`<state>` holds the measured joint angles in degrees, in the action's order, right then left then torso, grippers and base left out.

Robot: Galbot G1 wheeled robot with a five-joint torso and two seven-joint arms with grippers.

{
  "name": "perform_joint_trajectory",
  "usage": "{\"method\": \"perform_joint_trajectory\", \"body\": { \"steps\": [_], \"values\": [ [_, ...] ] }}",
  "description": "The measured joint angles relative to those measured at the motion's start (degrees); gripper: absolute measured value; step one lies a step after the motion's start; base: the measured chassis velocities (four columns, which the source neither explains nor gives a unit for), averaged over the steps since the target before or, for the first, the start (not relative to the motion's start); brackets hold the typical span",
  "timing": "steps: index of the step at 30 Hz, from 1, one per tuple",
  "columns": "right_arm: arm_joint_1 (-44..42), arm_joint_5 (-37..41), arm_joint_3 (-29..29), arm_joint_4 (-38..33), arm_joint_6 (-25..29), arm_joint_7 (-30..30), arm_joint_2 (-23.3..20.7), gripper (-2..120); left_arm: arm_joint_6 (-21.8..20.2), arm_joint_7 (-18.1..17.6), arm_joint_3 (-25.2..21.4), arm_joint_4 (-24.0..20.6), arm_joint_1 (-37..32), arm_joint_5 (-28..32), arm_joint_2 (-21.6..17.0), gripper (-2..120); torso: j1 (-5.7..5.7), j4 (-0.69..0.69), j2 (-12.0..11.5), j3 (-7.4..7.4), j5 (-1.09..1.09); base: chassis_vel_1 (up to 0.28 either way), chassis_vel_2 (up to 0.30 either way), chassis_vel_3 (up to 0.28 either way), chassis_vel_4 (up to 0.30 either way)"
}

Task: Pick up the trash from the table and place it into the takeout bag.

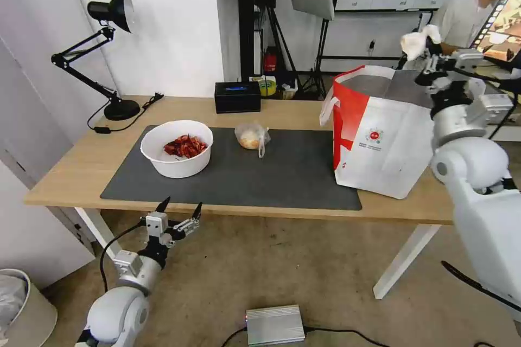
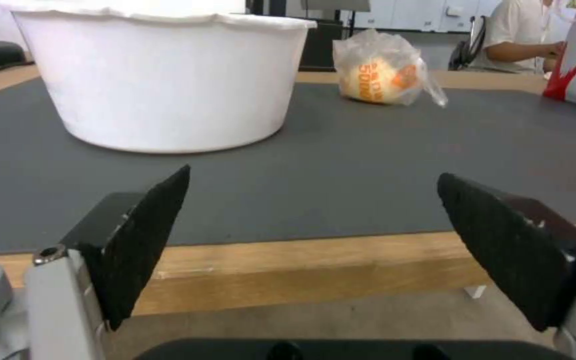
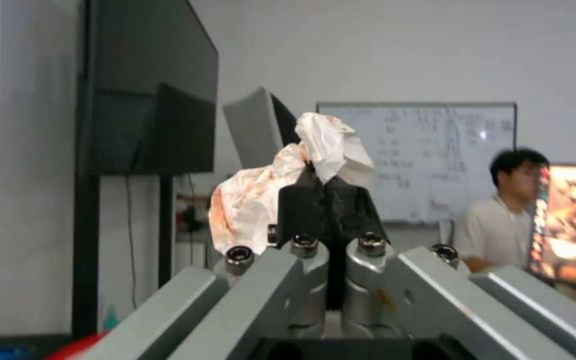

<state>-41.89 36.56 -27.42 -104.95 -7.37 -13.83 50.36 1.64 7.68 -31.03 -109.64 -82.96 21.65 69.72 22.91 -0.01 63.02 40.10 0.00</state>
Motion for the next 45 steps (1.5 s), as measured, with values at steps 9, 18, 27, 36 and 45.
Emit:
{"method": "perform_joint_trajectory", "body": {
  "steps": [9, 18, 27, 36, 45],
  "values": [
    [-2.05, 6.83, -2.14, -3.32, -9.9, -5.81, -1.78, 0, -0.01, 0.11, -0.2, -0.16, -0.27, 0.03, 0.1, 100, 0.0, 0.0, 0.0, 0.0, 0.0, 0.0, 0.0, 0.0, 0.0],
    [-3.26, 8.93, -3.06, -4.68, -13.98, -8.05, -2.06, 0, -0.01, 0.13, -0.08, -0.21, -0.27, 0.04, 0.22, 100, 0.0, 0.01, 0.0, 0.01, -0.01, 0.0, 0.0, 0.0, 0.0],
    [-4.63, 10.23, -4.2, -5.68, -17.66, -8.85, -2.77, 0, -0.05, 0.15, 0.11, -0.37, -0.35, -0.13, 0.22, 100, 0.0, 0.01, 0.0, 0.01, 0.0, 0.0, 0.0, 0.0, 0.0],
    [-6.24, 11.41, -5.21, -6.63, -18.25, -9.35, -2.79, 34, -0.09, 0.17, 0.34, -0.57, -0.59, -0.37, 0.27, 100, 0.0, 0.0, 0.0, 0.01, 0.0, 0.0, 0.0, 0.0, 0.0],
    [-6.44, 11.57, -5.01, -6.85, -15.89, -9.23, -2.64, 60, -0.12, 0.18, 0.5, -0.55, -0.48, -0.48, 0.36, 100, 0.0, 0.0, 0.0, 0.0, 0.0, 0.0, 0.0, 0.0, 0.0]
  ]
}}
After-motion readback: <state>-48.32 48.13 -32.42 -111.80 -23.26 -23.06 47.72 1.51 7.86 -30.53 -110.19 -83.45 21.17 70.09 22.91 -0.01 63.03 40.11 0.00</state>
